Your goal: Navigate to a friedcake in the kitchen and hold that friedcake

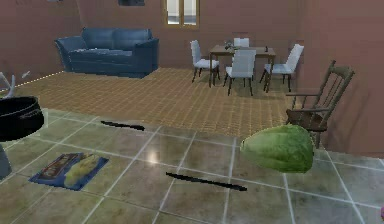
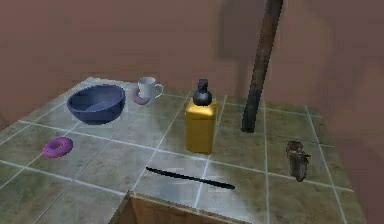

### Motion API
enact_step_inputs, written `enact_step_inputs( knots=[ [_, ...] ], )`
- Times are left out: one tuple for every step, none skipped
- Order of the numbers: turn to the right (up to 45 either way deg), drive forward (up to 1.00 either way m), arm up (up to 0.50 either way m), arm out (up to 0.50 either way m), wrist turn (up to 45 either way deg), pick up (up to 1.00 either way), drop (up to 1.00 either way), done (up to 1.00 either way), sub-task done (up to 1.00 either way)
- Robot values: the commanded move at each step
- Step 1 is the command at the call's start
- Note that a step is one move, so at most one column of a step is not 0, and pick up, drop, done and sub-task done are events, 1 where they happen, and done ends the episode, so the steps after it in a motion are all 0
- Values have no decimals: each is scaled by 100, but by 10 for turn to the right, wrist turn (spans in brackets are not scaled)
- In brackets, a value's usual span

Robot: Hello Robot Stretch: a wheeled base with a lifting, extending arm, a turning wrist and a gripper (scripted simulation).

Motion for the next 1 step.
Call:
enact_step_inputs(
  knots=[
    [-90,0,0,0,0,0,0,0,0]
  ],
)
